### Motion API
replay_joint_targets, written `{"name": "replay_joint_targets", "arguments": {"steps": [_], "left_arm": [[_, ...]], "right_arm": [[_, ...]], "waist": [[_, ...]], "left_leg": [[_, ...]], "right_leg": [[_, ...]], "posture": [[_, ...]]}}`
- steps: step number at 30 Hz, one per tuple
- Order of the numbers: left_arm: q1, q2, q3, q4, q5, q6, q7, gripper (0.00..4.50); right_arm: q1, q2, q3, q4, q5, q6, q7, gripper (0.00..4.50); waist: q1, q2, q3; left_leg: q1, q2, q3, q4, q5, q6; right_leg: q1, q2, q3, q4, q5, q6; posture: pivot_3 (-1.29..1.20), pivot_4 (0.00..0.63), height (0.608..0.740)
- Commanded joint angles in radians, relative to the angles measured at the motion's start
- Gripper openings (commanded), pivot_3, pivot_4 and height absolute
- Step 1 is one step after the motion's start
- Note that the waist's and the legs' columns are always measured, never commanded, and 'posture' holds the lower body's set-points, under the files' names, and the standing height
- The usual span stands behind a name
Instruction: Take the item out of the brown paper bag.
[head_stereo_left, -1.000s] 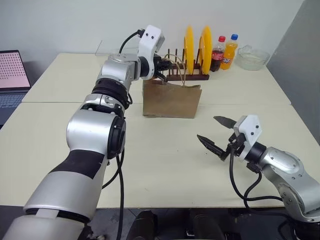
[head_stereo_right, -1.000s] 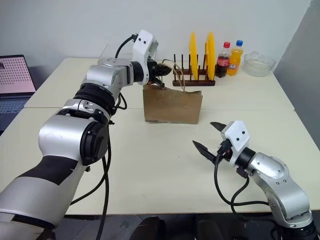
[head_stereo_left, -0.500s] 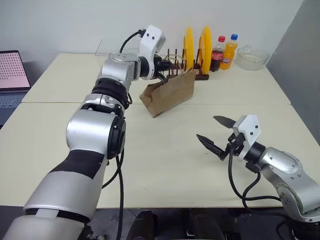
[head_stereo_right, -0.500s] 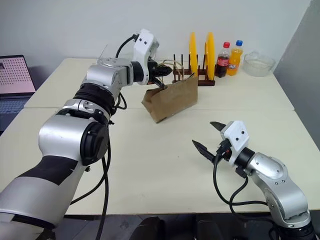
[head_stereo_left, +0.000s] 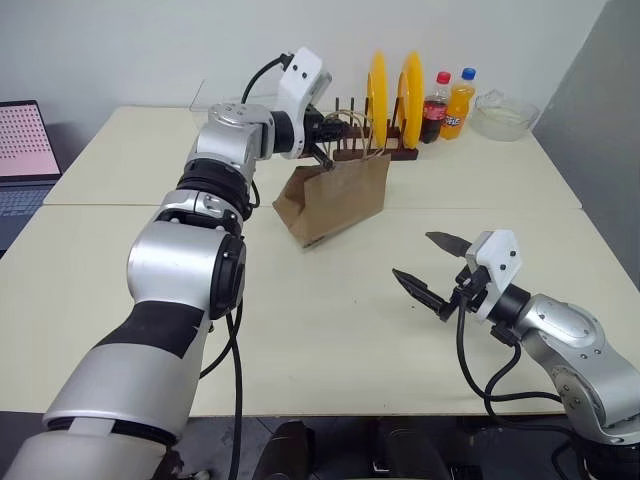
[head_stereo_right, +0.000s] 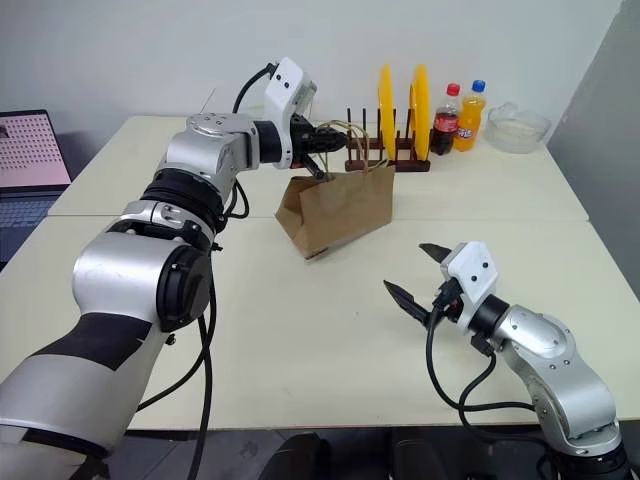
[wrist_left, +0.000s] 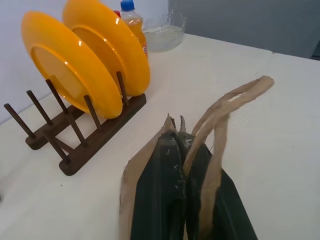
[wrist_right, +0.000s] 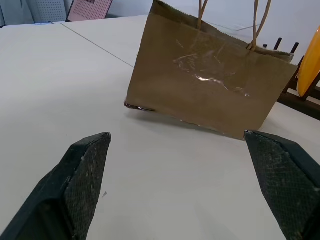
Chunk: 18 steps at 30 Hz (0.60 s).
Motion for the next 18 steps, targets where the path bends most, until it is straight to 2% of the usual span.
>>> {"name": "replay_joint_targets", "arguments": {"steps": [1, 18], "left_arm": [[-0.058, 0.002, 0.012, -0.051, -0.018, -0.047, -0.026, 0.02], [-0.077, -0.007, 0.041, -0.039, -0.057, -0.103, -0.191, 0.02]], "right_arm": [[-0.002, -0.002, -0.011, -0.045, 0.011, -0.006, -0.001, 4.50], [0.060, -0.028, -0.028, -0.093, 0.049, 0.025, 0.010, 4.50]], "waist": [[0.000, 0.000, 0.000], [-0.001, 0.000, 0.000]], "left_leg": [[0.000, 0.000, 0.000, 0.000, 0.000, 0.000], [0.000, 0.000, 0.000, 0.000, 0.000, 0.000]], "right_leg": [[0.000, 0.000, 0.000, 0.000, 0.000, 0.000], [0.000, 0.000, 0.000, 0.000, -0.001, 0.002]], "posture": [[0.00, 0.150, 0.740], [0.00, 0.150, 0.740]]}}
